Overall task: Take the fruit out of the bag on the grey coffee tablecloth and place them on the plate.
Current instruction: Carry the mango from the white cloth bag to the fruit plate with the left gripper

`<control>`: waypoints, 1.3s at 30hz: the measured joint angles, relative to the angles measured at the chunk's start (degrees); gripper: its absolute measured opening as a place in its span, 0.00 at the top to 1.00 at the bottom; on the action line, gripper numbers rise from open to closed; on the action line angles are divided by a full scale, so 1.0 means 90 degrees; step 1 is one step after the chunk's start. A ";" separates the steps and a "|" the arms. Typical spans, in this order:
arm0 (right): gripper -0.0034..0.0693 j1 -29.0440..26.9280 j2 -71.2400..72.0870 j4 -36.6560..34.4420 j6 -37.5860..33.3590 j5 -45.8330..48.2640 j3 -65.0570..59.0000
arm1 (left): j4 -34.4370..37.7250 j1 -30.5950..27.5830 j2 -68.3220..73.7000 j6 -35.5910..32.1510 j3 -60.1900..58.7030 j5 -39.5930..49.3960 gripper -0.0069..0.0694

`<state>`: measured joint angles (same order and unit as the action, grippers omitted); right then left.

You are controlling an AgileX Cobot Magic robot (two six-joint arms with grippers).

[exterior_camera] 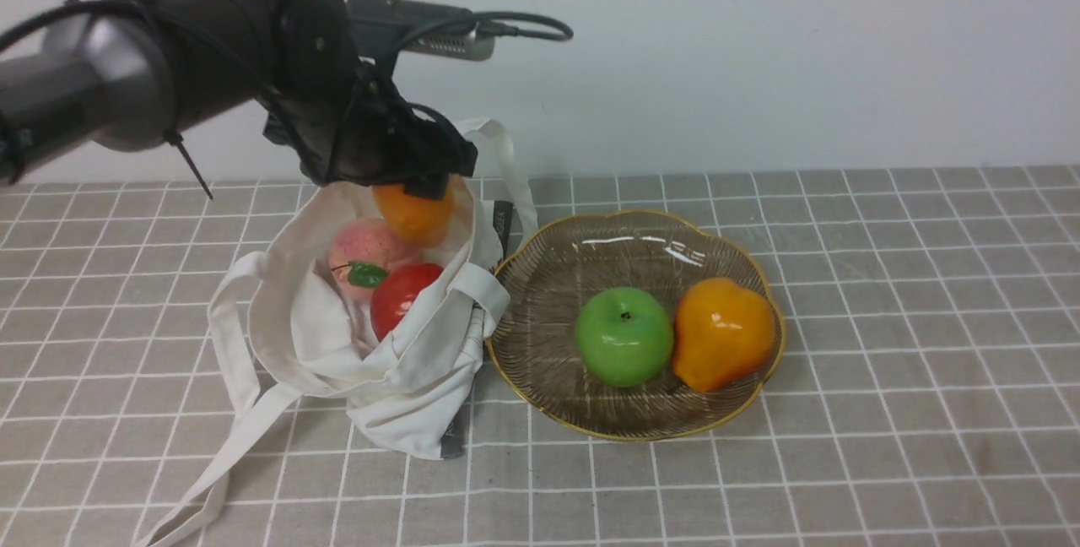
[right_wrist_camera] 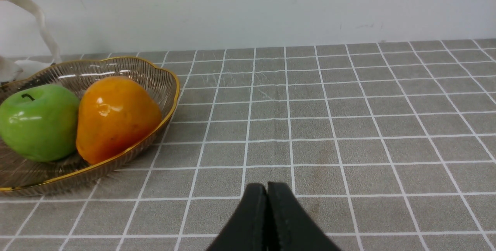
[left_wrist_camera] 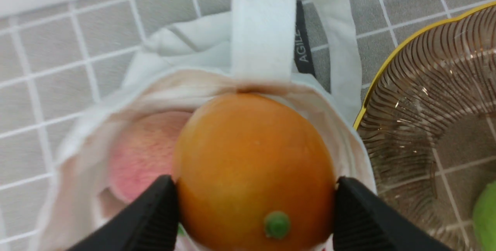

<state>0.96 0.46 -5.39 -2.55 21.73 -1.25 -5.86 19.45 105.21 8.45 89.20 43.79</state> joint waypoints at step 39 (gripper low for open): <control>0.97 0.0000 0.0000 0.0000 0.0000 0.0000 0.0000 | 0.2470 0.1088 0.0834 -0.1674 0.0748 0.0787 0.08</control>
<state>0.96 0.46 -5.39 -2.55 21.73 -1.25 16.37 29.24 112.72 -6.62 95.93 50.87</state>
